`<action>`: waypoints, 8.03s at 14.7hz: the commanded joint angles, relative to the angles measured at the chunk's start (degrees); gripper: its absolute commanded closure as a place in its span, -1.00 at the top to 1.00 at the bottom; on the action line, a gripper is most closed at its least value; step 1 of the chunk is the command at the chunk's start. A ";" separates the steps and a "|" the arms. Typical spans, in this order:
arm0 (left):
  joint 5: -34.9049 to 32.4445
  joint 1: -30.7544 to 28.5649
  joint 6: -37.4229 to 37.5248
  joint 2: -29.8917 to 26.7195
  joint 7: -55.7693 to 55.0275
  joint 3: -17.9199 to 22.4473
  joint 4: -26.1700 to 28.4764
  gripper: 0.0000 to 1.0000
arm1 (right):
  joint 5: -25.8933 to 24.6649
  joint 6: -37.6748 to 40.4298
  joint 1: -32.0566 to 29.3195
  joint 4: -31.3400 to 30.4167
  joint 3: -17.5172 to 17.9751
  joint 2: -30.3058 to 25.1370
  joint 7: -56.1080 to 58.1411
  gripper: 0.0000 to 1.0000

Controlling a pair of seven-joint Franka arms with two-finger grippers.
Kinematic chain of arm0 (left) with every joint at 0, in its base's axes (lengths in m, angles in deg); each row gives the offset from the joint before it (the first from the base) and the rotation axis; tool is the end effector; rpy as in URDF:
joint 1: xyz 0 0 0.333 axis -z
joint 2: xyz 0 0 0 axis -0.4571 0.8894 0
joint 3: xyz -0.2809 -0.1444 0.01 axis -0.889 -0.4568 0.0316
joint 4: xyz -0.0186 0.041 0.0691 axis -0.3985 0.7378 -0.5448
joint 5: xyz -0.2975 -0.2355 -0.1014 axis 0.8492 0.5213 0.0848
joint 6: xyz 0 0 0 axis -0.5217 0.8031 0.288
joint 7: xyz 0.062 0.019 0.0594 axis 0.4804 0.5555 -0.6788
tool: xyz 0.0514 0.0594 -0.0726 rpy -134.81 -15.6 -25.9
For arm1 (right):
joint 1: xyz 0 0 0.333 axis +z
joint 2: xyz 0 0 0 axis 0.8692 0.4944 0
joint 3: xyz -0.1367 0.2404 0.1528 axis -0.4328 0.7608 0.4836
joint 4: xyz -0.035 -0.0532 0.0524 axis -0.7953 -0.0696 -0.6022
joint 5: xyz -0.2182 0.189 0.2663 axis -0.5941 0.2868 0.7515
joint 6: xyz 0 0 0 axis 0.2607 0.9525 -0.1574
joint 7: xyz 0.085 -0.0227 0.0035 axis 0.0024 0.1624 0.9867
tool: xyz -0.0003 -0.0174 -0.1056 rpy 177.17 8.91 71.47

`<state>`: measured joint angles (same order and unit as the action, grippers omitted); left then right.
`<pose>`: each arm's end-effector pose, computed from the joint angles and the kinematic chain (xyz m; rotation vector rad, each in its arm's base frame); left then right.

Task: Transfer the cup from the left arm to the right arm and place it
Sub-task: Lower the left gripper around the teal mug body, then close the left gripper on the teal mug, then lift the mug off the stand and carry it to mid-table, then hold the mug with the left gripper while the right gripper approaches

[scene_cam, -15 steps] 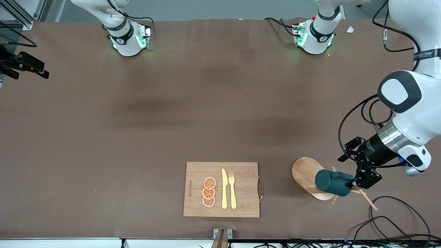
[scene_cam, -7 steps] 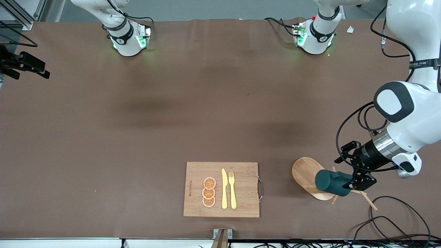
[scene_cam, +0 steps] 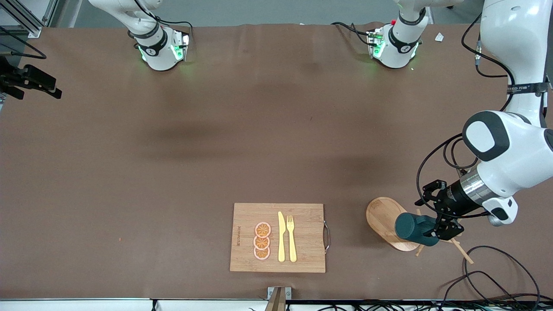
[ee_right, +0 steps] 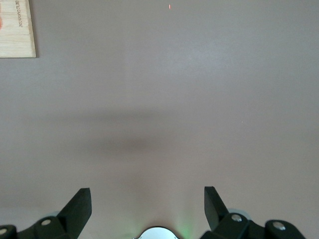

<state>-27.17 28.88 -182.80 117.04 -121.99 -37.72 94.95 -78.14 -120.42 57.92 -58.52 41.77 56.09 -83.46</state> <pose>0.7177 -0.0774 0.4024 1.9859 1.7943 -0.0379 0.5117 -0.0346 0.6474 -3.1052 0.0171 0.1112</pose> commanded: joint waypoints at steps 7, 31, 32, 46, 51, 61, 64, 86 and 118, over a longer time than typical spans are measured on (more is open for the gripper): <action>0.61 0.07 -0.75 2.88 0.62 0.30 -2.52 1.00 | 0.55 -0.32 -0.89 -1.04 0.47 -1.43 0.69 1.00; 0.70 0.51 -4.61 5.96 5.81 0.21 -4.55 0.97 | -0.06 -0.23 0.33 -1.12 0.91 -1.34 -0.01 1.00; 0.70 0.51 -4.61 5.96 5.81 0.21 -4.55 0.90 | 0.28 -0.40 -0.18 -1.12 0.39 -1.34 0.08 1.00; 0.96 0.68 -3.65 2.80 4.75 -0.31 -4.29 0.11 | 0.20 -0.06 -1.07 -1.21 0.20 -1.34 0.52 1.00; 0.79 1.21 2.76 -0.54 2.21 -2.06 -4.02 0.11 | 0.20 -0.06 -1.24 -1.39 0.20 -1.43 0.52 1.00; -14.83 12.44 4.79 -3.62 -9.83 -6.64 -4.37 0.12 | 0.20 -1.81 -1.42 -1.04 0.12 -1.17 0.69 1.00; -25.28 19.65 4.79 -3.10 -14.57 -6.55 -4.37 0.12 | 0.02 -1.55 -1.42 -0.95 0.03 -1.16 0.69 1.00; -113.19 57.28 19.55 23.44 -55.81 -5.50 -3.76 0.12 | -1.38 -1.37 -2.73 2.65 0.12 10.94 0.61 1.00; -111.28 62.74 37.39 27.22 -71.89 -16.21 -1.03 1.00 | 7.49 -43.02 33.19 -16.86 0.73 21.94 -40.43 1.00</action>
<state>-141.29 91.45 -147.85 145.52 -194.10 -52.79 92.68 -71.49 -160.64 88.29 -74.91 43.08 76.28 -121.53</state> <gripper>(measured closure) 0.000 0.000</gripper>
